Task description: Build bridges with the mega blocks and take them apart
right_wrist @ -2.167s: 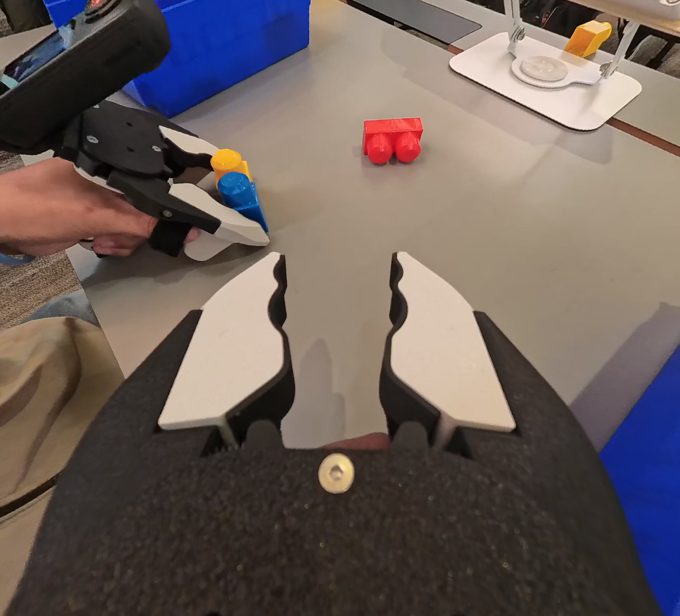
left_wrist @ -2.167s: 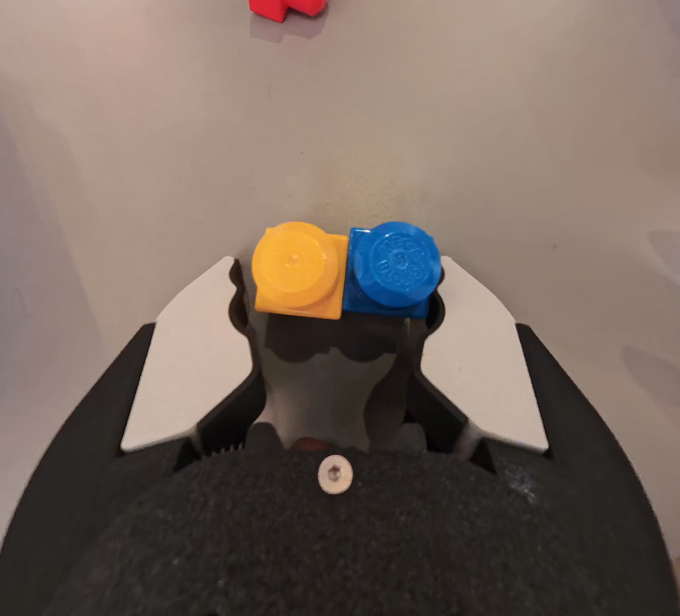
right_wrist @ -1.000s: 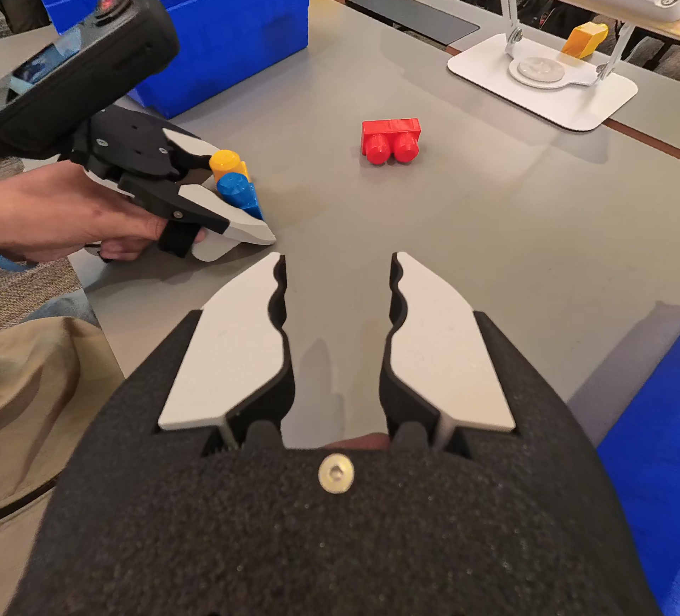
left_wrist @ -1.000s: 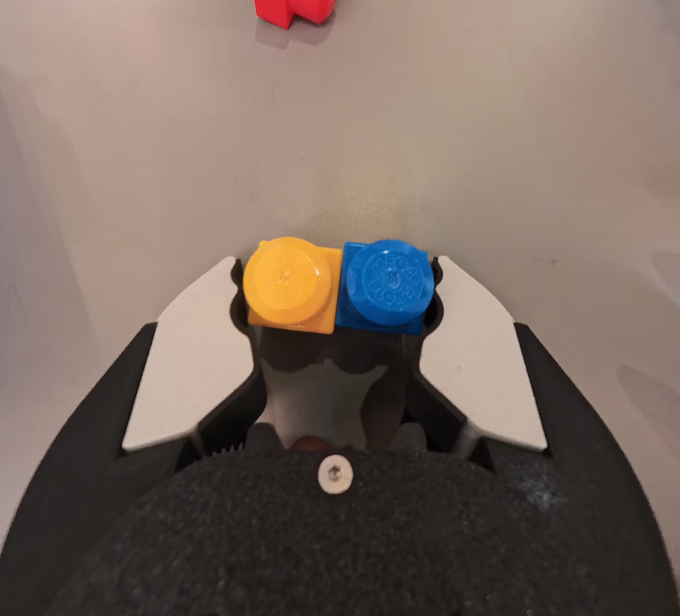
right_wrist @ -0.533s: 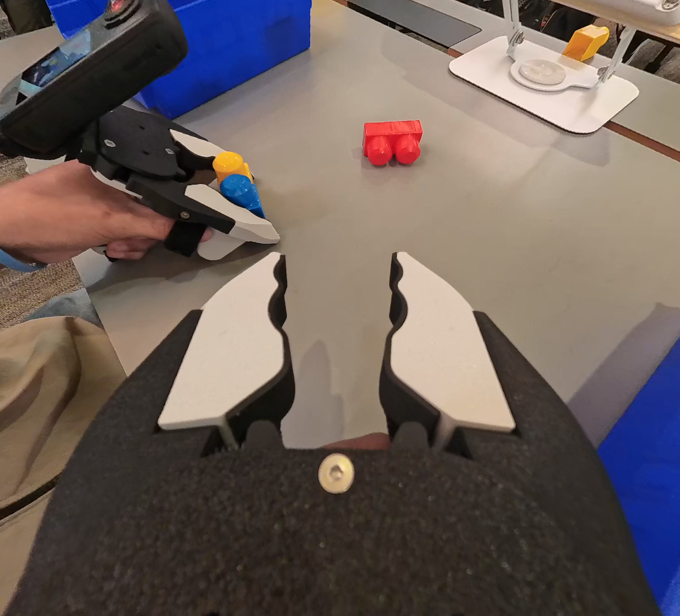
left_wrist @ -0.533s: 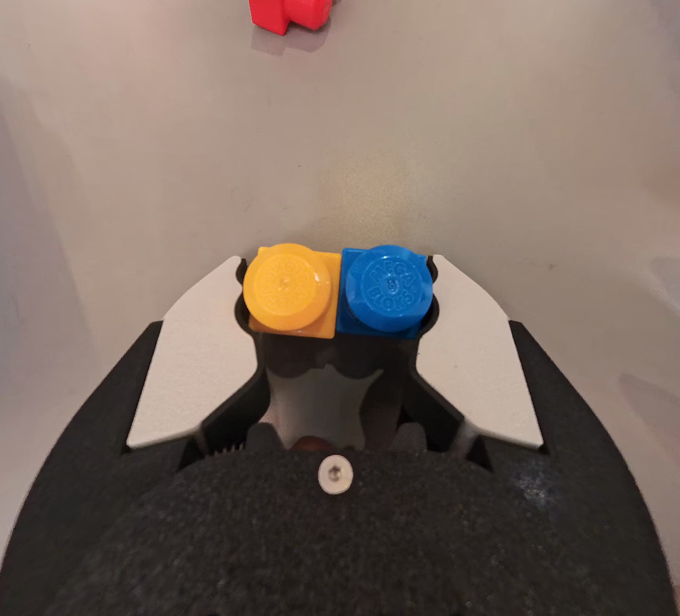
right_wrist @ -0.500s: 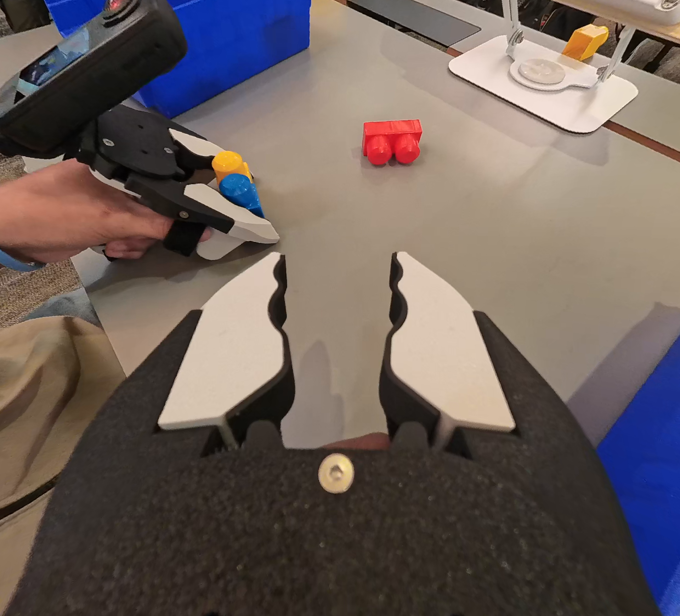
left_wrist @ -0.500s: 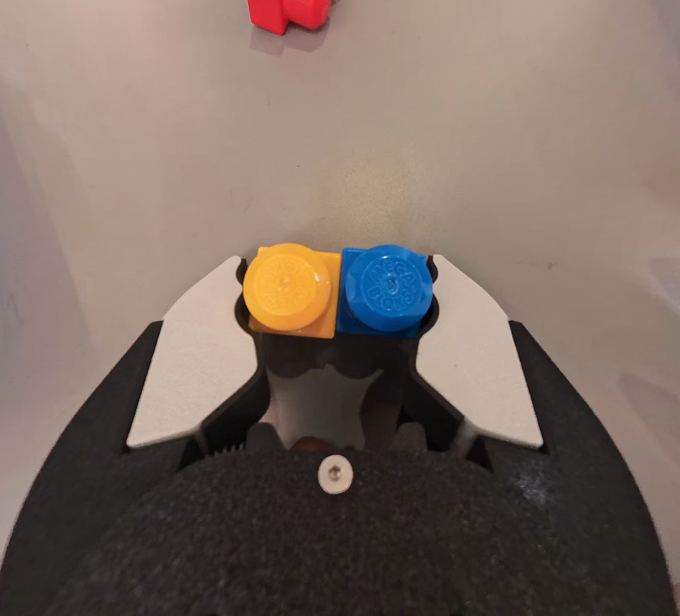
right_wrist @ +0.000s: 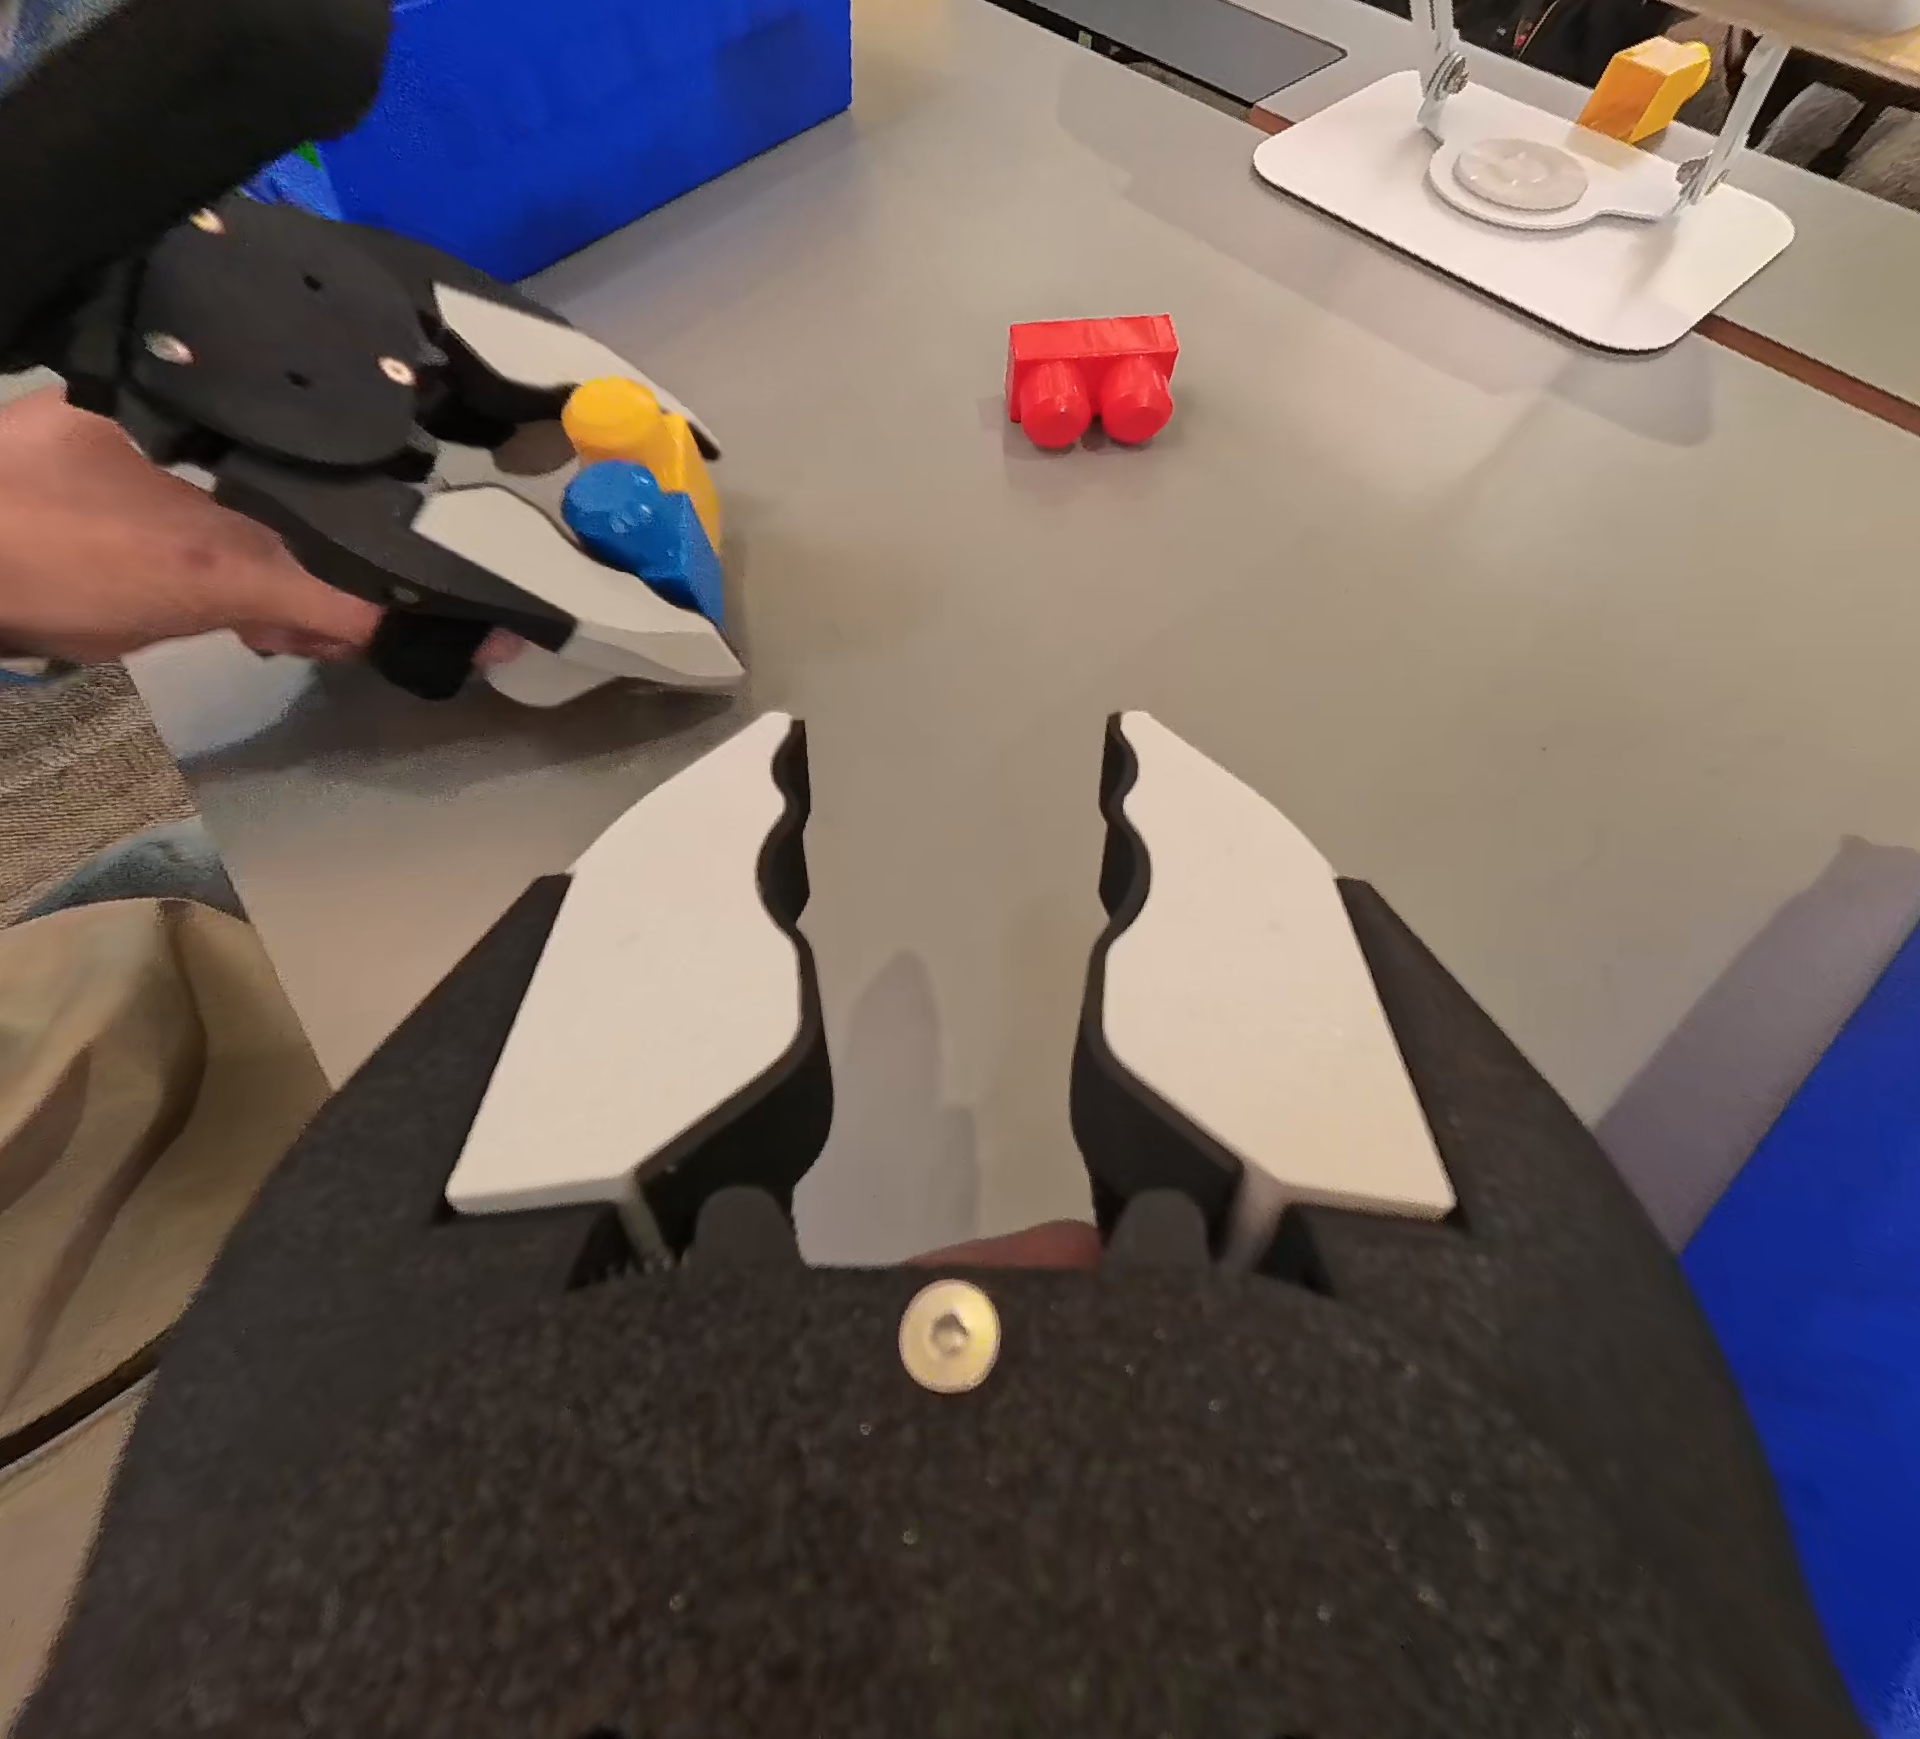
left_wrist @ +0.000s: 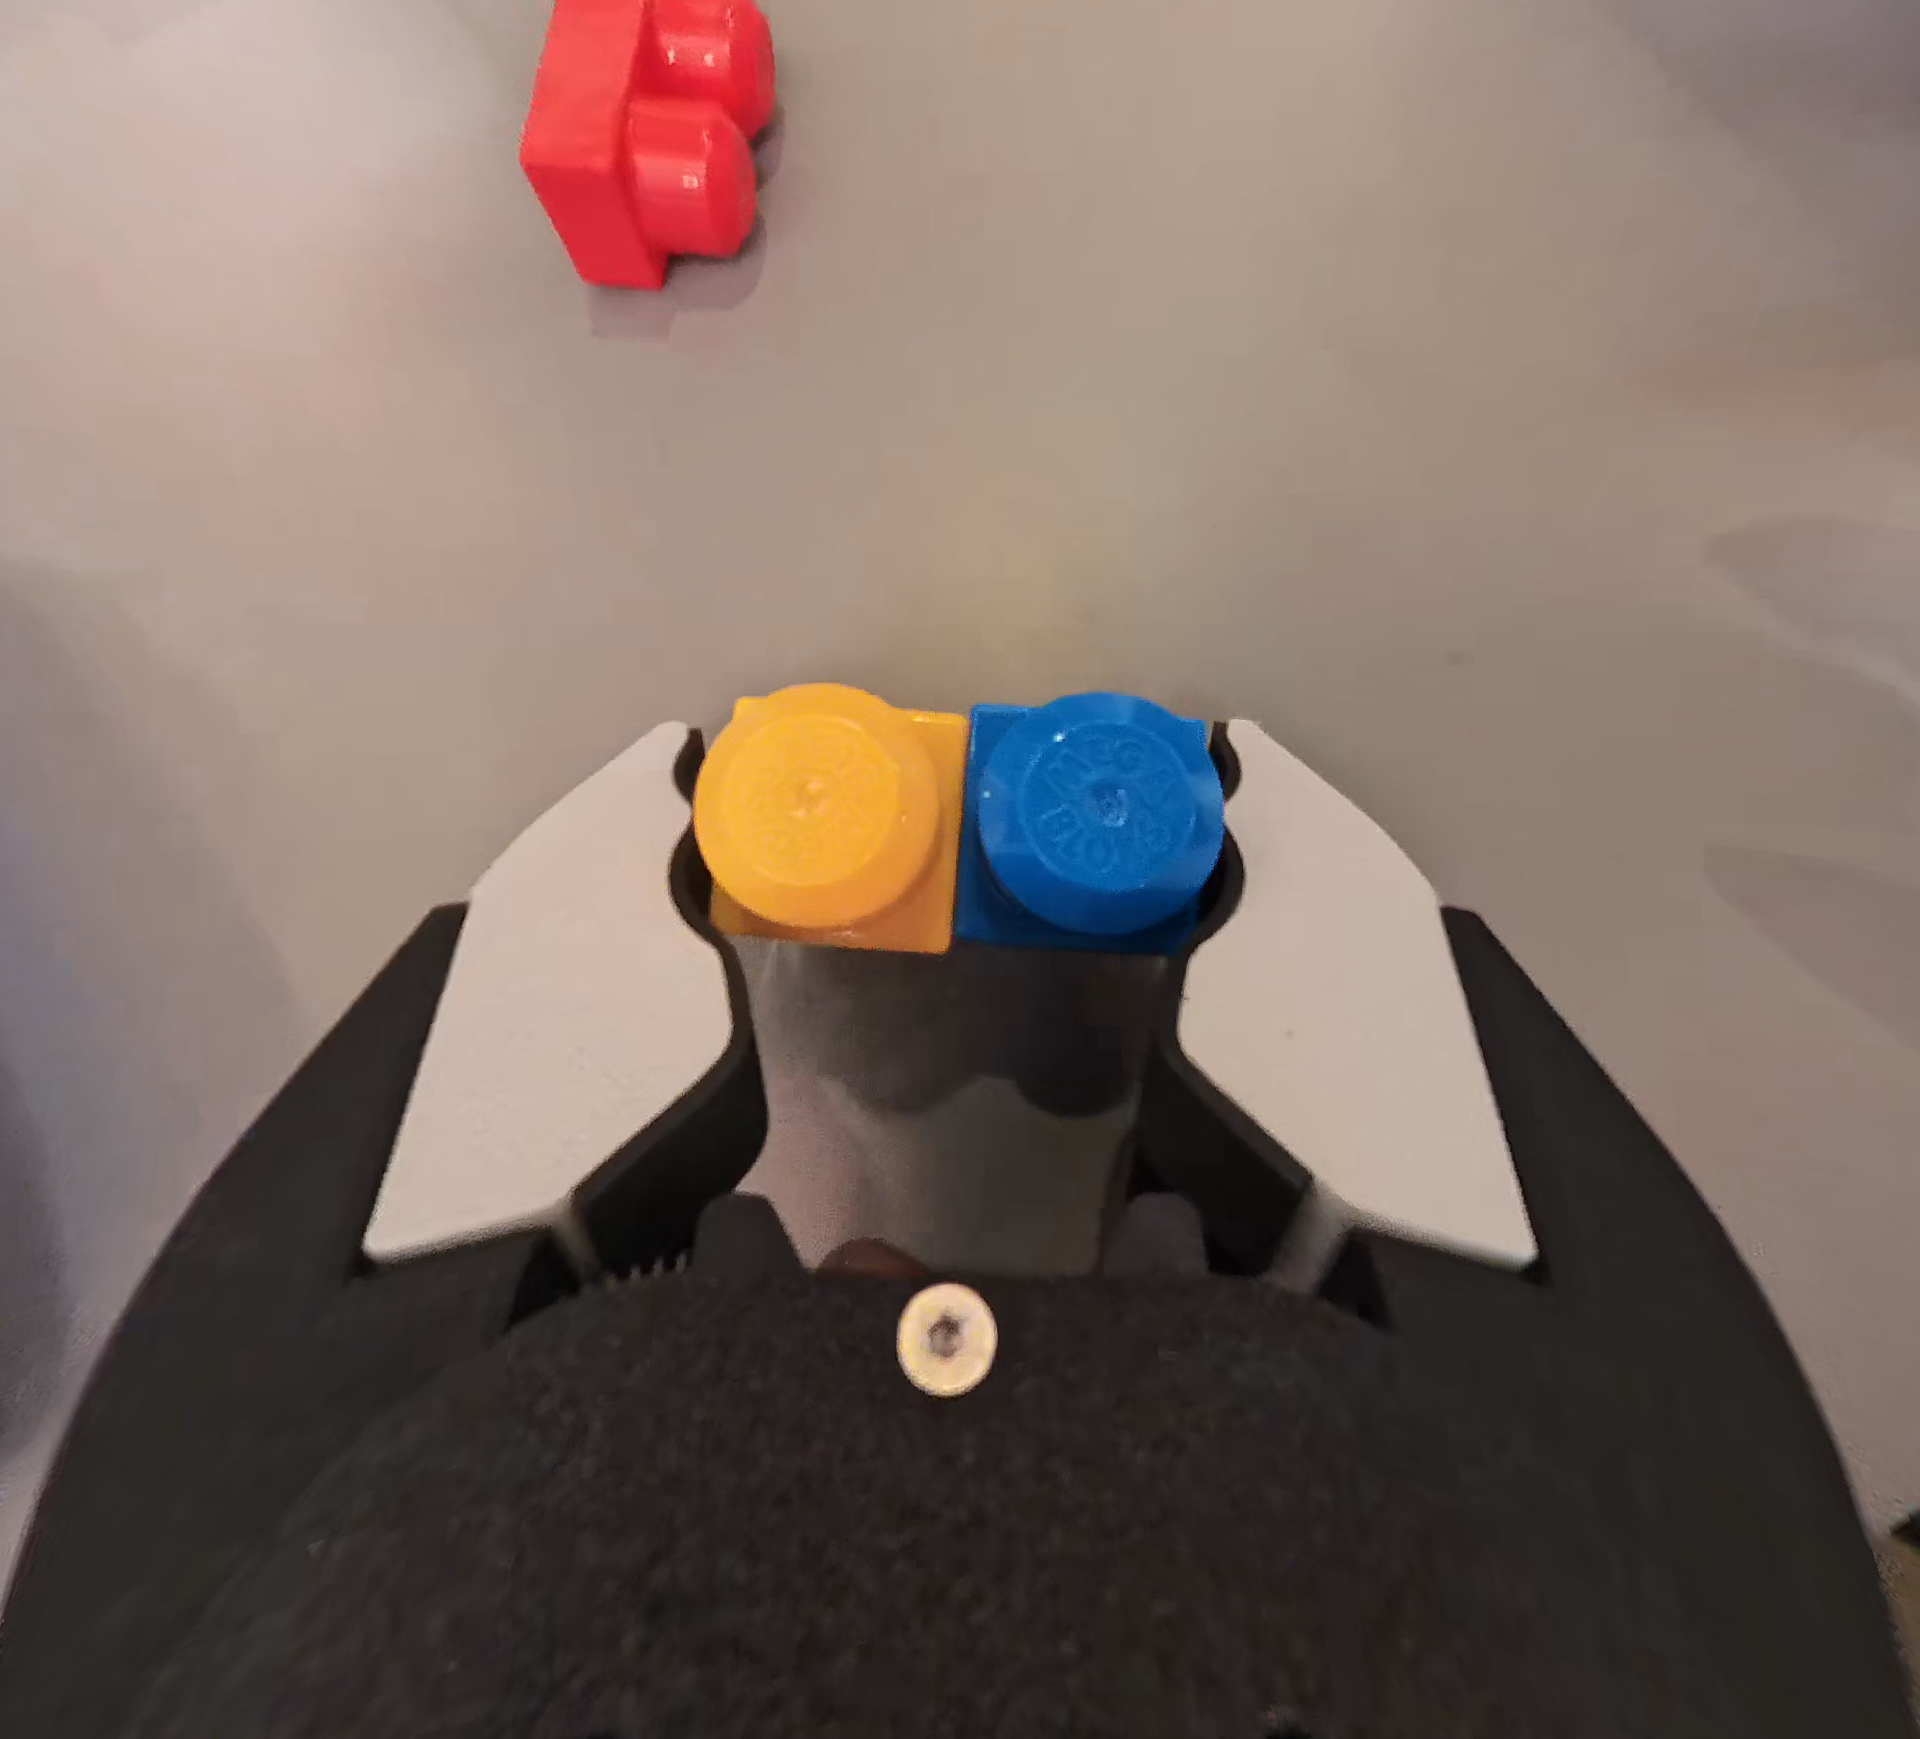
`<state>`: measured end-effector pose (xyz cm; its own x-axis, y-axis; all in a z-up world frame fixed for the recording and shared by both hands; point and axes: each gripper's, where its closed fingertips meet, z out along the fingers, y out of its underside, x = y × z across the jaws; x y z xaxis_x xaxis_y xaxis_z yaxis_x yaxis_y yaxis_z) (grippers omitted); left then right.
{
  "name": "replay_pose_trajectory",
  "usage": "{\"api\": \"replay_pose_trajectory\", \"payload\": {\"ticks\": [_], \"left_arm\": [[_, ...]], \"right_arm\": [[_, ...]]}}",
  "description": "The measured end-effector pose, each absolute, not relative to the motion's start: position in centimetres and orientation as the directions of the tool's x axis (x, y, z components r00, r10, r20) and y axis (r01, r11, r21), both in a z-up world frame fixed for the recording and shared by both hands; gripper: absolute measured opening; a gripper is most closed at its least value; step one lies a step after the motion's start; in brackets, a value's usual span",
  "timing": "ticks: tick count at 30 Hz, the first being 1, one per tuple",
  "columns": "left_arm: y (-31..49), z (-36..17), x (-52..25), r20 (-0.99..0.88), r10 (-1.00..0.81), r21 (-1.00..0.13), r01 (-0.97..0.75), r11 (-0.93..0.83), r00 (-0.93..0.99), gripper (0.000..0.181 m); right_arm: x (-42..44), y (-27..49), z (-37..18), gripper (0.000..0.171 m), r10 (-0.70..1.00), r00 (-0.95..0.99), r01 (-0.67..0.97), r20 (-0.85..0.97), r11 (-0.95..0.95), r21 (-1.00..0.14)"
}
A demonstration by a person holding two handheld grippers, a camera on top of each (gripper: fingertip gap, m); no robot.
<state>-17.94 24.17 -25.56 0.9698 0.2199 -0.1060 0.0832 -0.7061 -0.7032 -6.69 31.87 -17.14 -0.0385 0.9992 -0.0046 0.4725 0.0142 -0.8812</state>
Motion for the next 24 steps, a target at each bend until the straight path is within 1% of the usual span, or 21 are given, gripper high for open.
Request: {"api": "replay_pose_trajectory", "payload": {"ticks": [3, 5, 8, 13, 17, 19, 20, 24], "left_arm": [[24.3, -23.5, -17.8, -0.124, 0.122, -0.753, -0.013, -0.657, 0.985, 0.089], [24.4, -21.7, -17.1, -0.156, 0.017, -0.799, -0.116, -0.59, 0.988, 0.089], [23.8, -20.4, -17.1, -0.219, -0.066, -0.8, -0.219, -0.559, 0.973, 0.089], [22.7, -19.6, -17.1, -0.229, -0.149, -0.797, -0.273, -0.539, 0.962, 0.089], [21.9, -20.2, -17.9, -0.191, -0.173, -0.79, -0.256, -0.558, 0.966, 0.089], [21.6, -20.7, -19.1, -0.166, -0.15, -0.776, -0.223, -0.589, 0.975, 0.089], [21.4, -21.2, -19.6, -0.139, -0.141, -0.763, -0.197, -0.615, 0.98, 0.089], [21.0, -21.8, -22.0, -0.051, -0.076, -0.754, -0.088, -0.651, 0.996, 0.089]], "right_arm": [[-6.9, 31.9, -17.3, 0.054, 1.0, -0.029, 0.478, 0.007, 0.02, -0.878], [-7.1, 31.8, -17.3, 0.054, 1.0, -0.024, 0.479, 0.02, 0.029, -0.877], [-7.6, 31.5, -17.0, 0.054, 0.999, -0.016, 0.479, 0.041, 0.044, -0.877], [-8.8, 31.0, -17.2, 0.055, 0.998, -0.012, 0.489, 0.068, 0.065, -0.87], [-11.2, 30.8, -17.2, 0.06, 1.0, -0.025, 0.472, 0.016, 0.025, -0.881], [-13.3, 31.4, -17.4, 0.063, 0.999, -0.03, 0.474, 0.026, 0.037, -0.88], [-14.5, 31.9, -17.8, 0.065, 0.999, -0.035, 0.495, 0.038, 0.05, -0.868], [-19.3, 34.2, -20.6, 0.085, 0.987, -0.065, 0.604, 0.147, 0.156, -0.782]]}}
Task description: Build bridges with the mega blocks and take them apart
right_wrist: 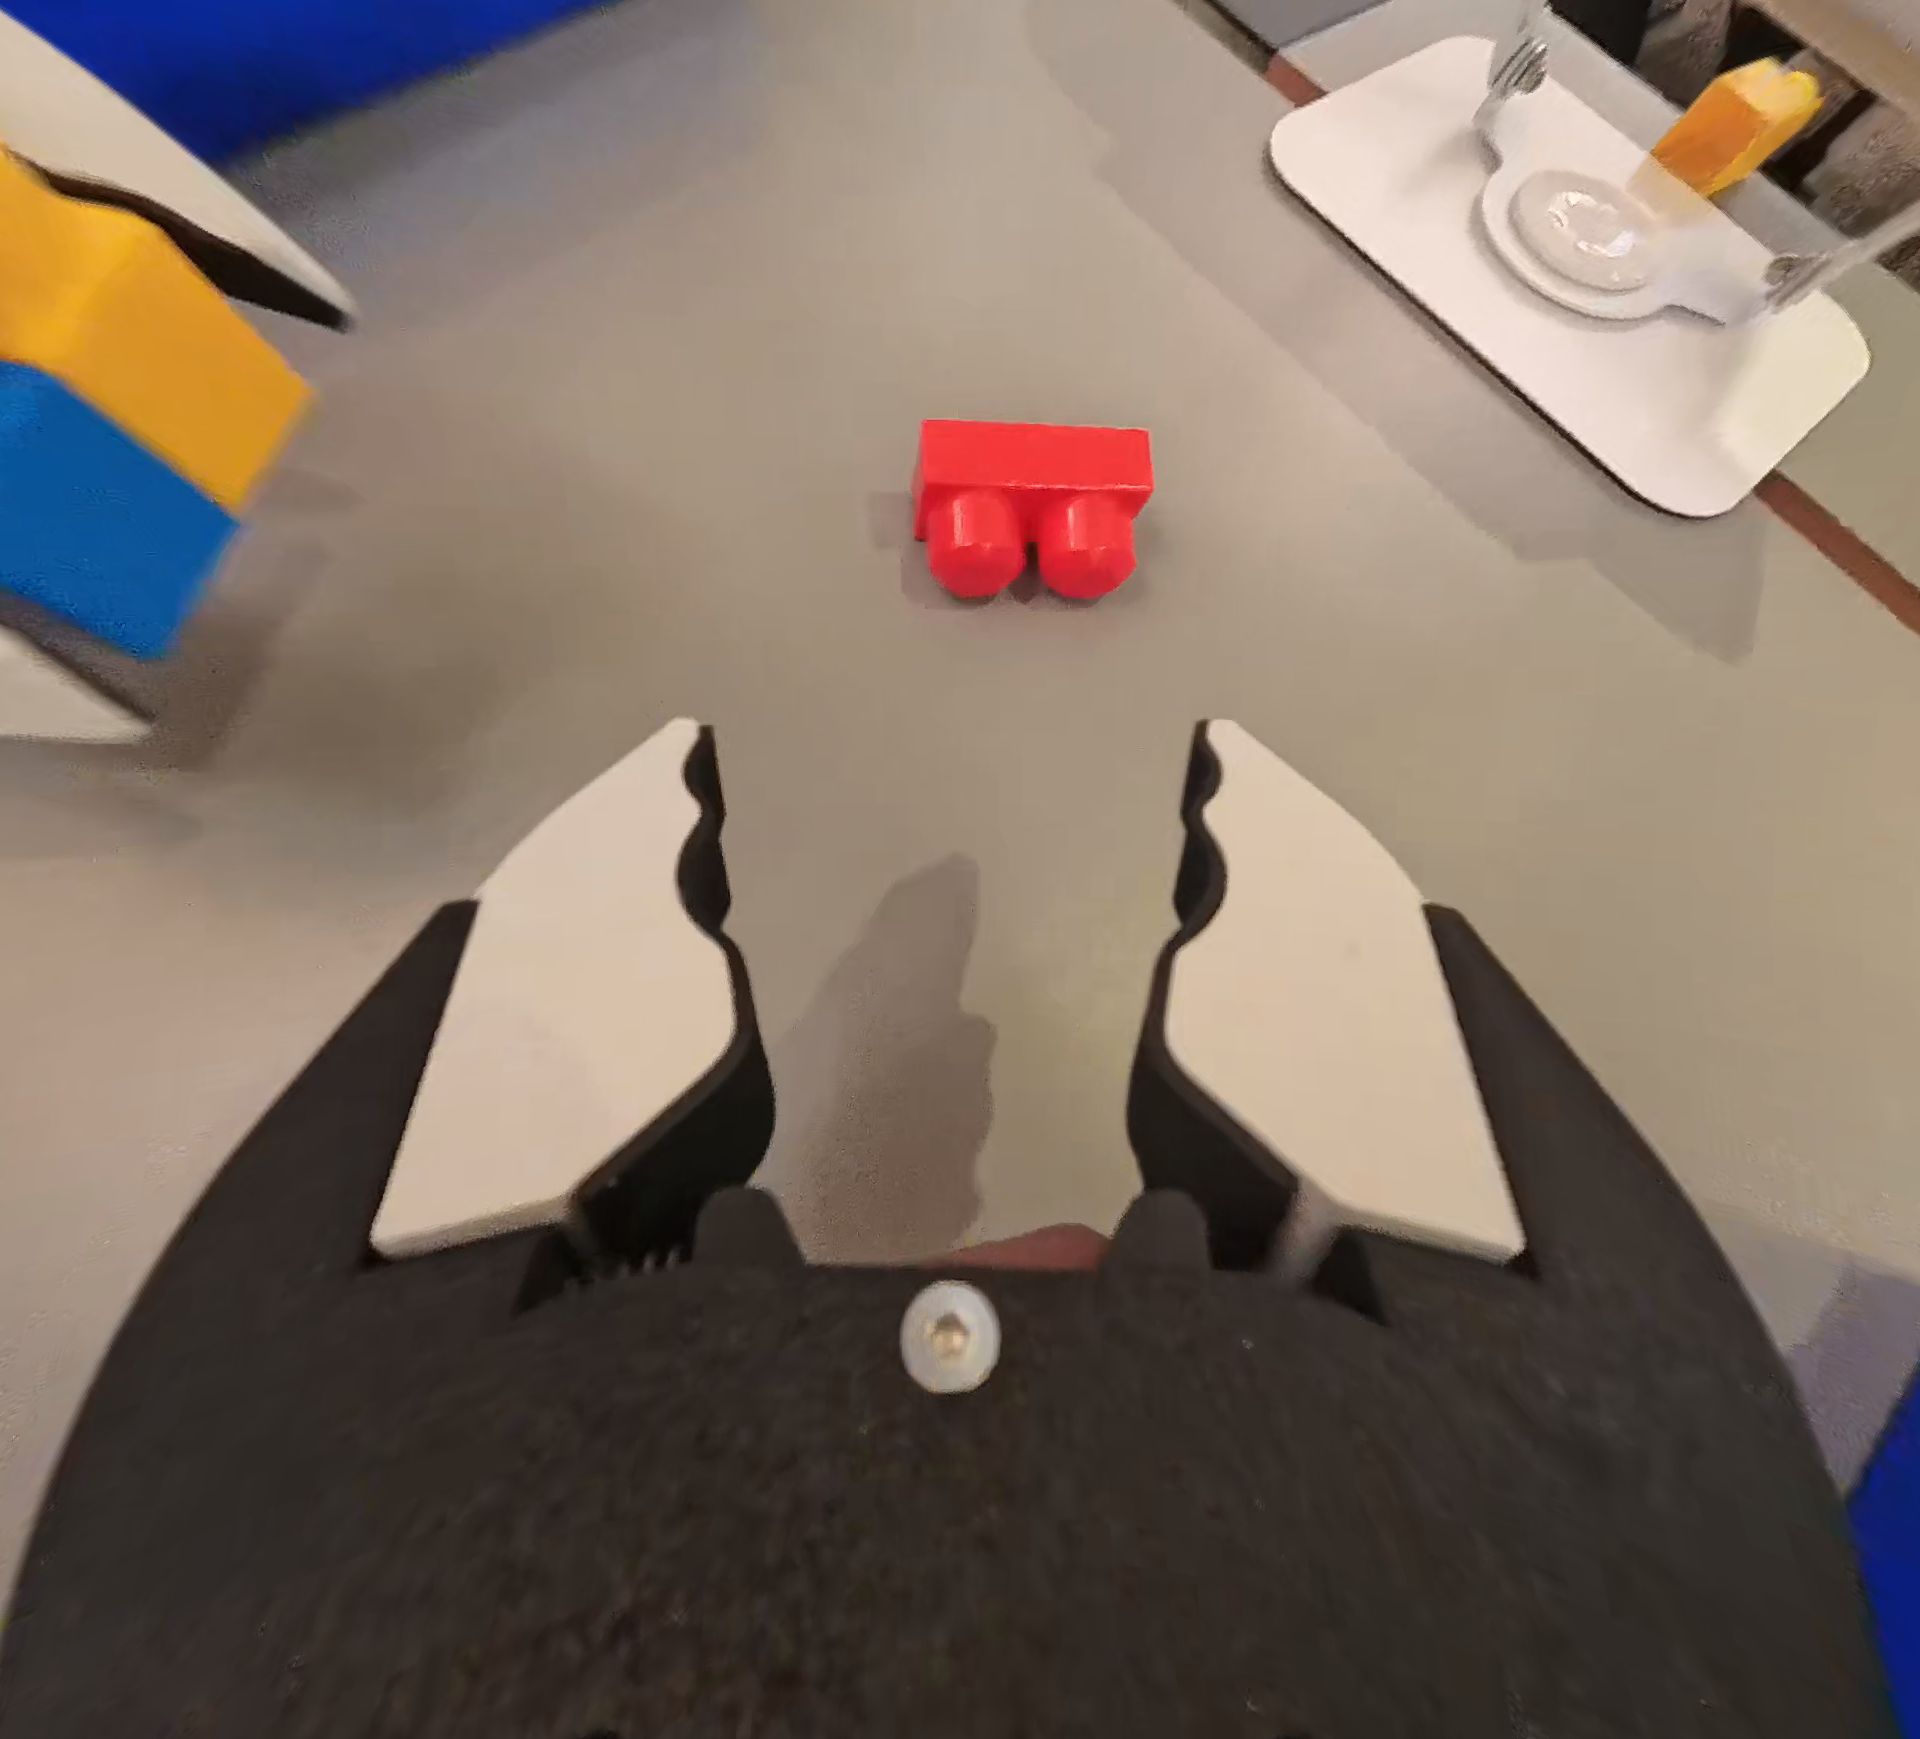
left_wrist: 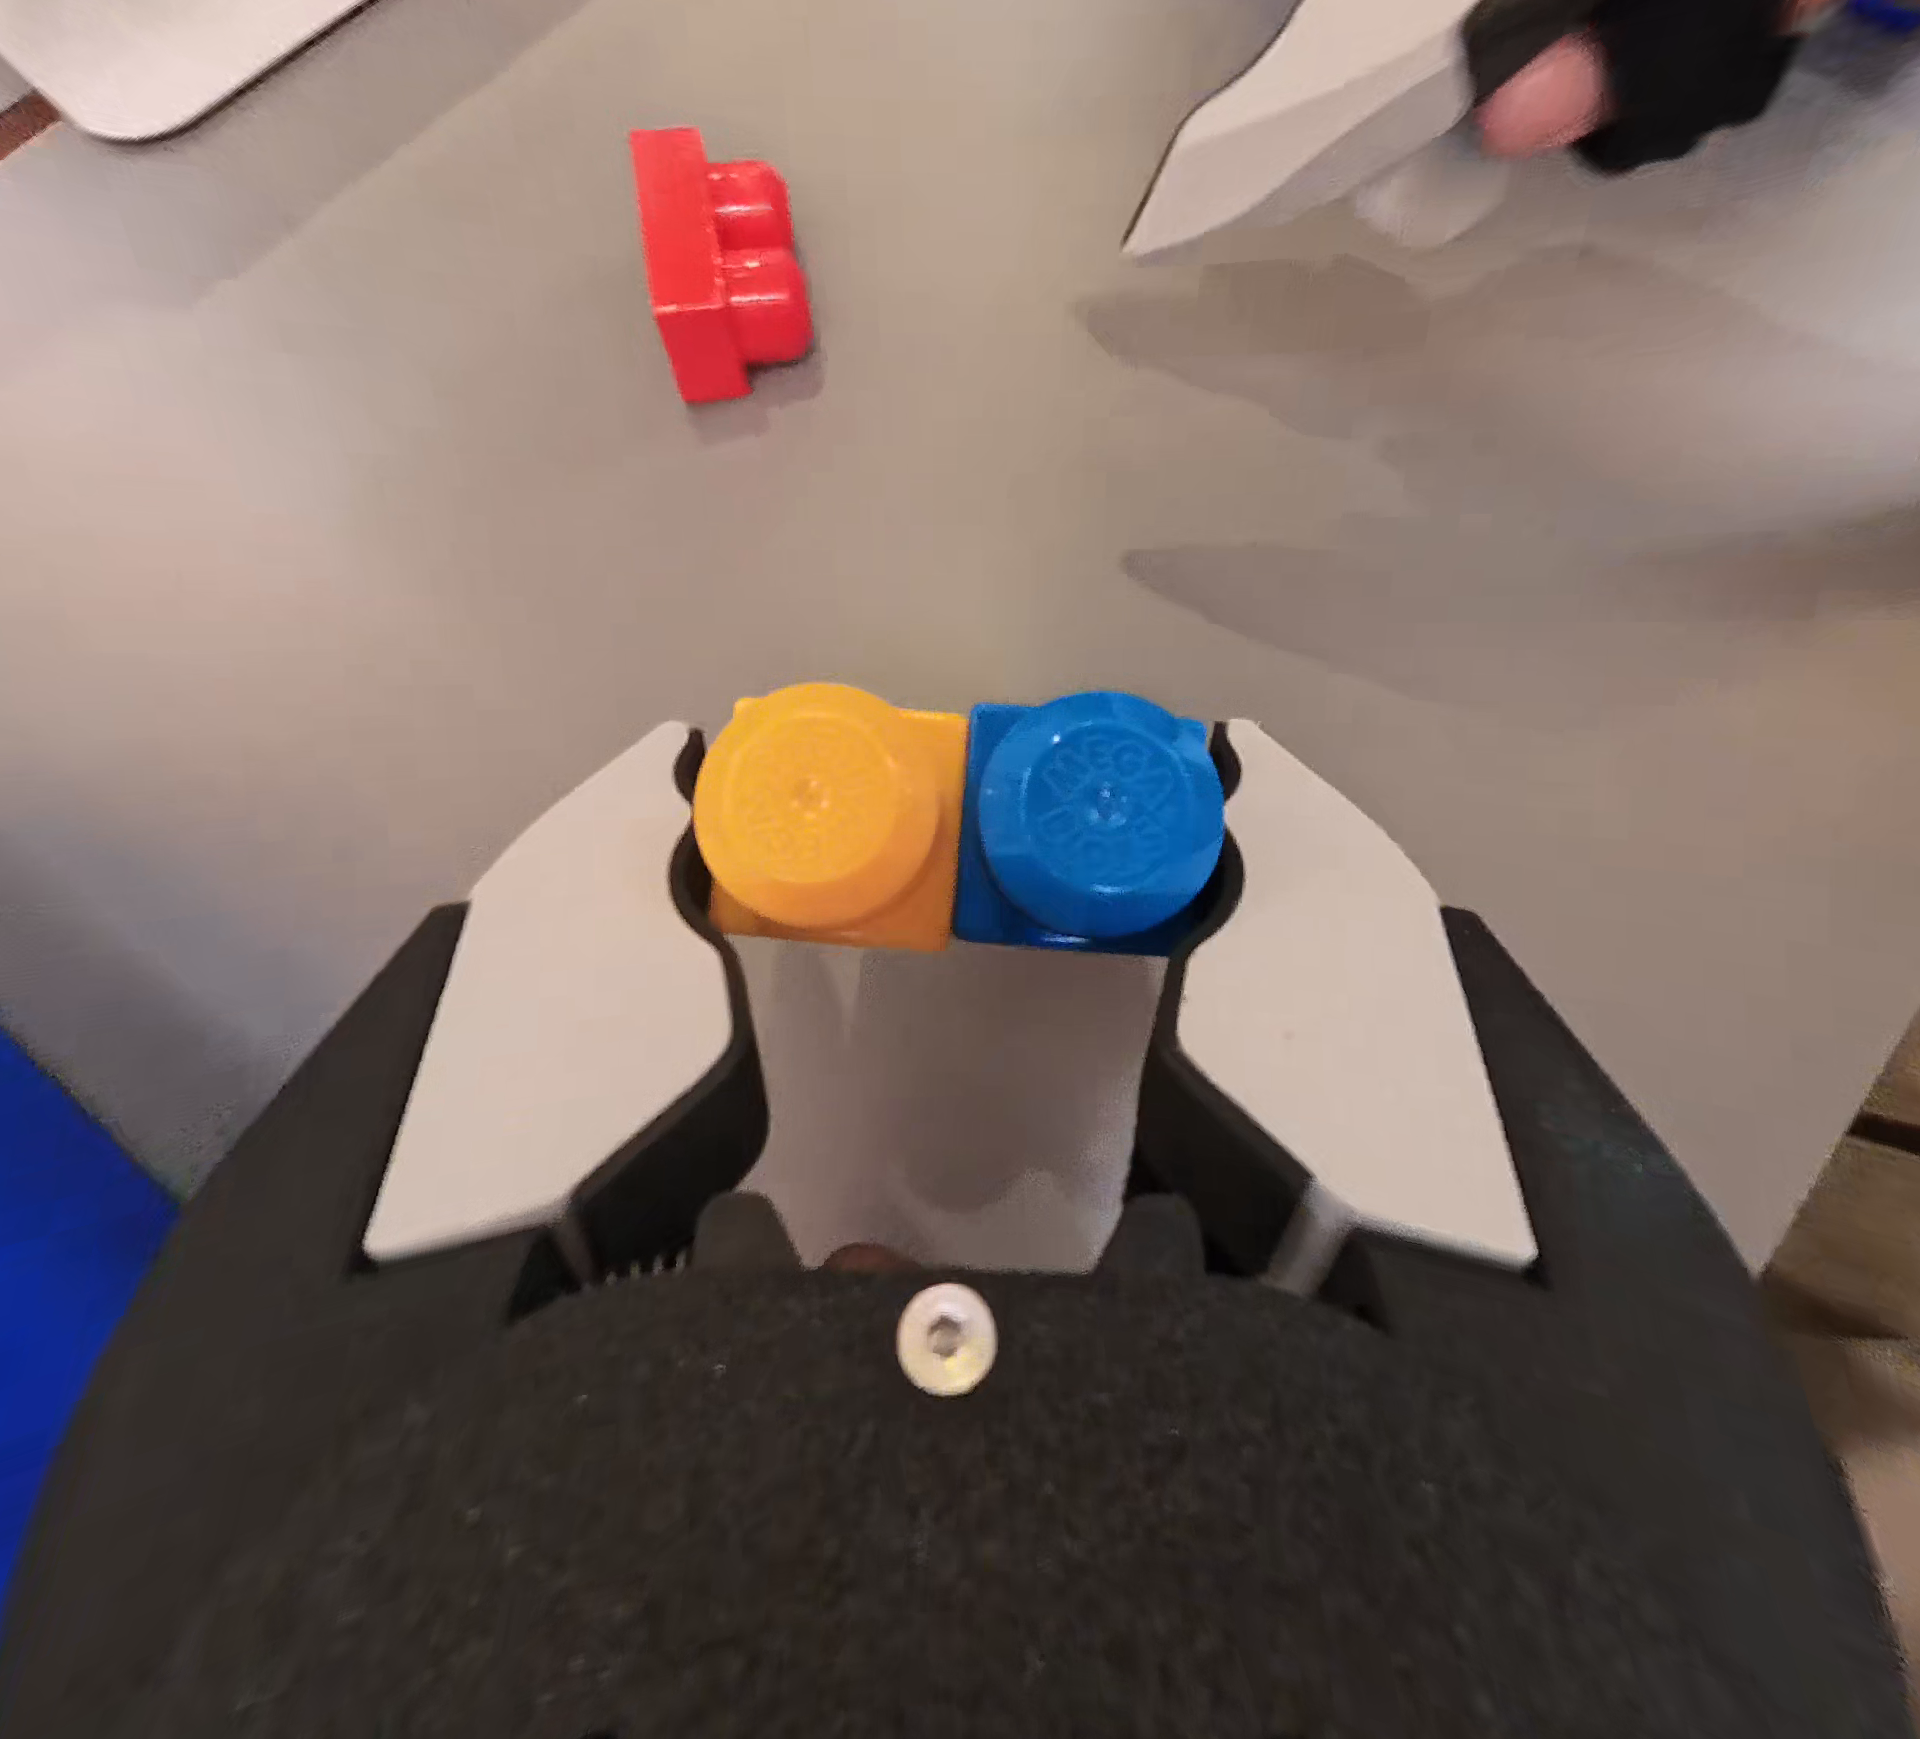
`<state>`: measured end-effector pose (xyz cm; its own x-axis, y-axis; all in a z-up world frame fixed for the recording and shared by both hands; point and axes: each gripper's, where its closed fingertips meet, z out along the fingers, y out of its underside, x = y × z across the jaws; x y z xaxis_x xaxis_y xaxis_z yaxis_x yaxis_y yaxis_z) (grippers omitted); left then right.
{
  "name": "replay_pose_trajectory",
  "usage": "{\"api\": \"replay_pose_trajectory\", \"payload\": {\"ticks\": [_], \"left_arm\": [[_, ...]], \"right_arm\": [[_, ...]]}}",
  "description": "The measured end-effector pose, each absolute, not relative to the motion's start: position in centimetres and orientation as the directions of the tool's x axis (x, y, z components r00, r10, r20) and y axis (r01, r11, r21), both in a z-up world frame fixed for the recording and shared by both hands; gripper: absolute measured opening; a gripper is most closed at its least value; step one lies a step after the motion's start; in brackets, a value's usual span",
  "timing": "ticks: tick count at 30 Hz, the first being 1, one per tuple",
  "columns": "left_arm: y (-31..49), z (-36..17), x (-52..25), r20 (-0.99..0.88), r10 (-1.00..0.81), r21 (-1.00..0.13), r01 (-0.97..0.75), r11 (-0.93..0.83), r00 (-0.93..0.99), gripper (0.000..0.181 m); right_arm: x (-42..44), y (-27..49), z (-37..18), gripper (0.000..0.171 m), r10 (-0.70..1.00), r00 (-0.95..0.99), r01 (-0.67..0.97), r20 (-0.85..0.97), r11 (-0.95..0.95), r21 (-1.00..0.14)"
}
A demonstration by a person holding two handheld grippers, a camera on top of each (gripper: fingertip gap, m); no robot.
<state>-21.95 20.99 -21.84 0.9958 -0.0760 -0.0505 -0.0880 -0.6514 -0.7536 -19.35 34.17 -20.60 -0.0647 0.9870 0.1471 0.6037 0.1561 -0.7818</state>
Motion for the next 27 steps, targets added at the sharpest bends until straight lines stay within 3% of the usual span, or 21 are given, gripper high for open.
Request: {"api": "replay_pose_trajectory", "payload": {"ticks": [6, 11, 18, 23, 27], "left_arm": [[20.1, -21.5, -22.5, -0.071, -0.087, -0.781, -0.109, -0.615, 0.994, 0.089], [19.3, -21.8, -22.3, -0.084, -0.094, -0.783, -0.125, -0.609, 0.992, 0.089], [18.7, -22.3, -23.6, -0.06, -0.083, -0.783, -0.099, -0.614, 0.995, 0.089], [18.9, -22.8, -24.2, -0.06, -0.103, -0.769, -0.111, -0.629, 0.993, 0.089], [19.5, -23.2, -24.1, -0.076, -0.129, -0.755, -0.141, -0.64, 0.989, 0.089]], "right_arm": [[-24.9, 36.3, -24.4, 0.094, 0.985, -0.091, 0.691, 0.146, 0.168, -0.703], [-26.9, 36.1, -25.8, 0.092, 0.988, -0.117, 0.717, 0.098, 0.152, -0.68], [-27.3, 36.3, -26.7, 0.064, 0.982, -0.137, 0.735, 0.132, 0.19, -0.651], [-27.0, 37.0, -26.5, 0.064, 0.976, -0.154, 0.743, 0.152, 0.216, -0.633], [-25.5, 36.1, -25.5, 0.064, 0.941, -0.277, 0.745, 0.193, 0.337, -0.576]]}}
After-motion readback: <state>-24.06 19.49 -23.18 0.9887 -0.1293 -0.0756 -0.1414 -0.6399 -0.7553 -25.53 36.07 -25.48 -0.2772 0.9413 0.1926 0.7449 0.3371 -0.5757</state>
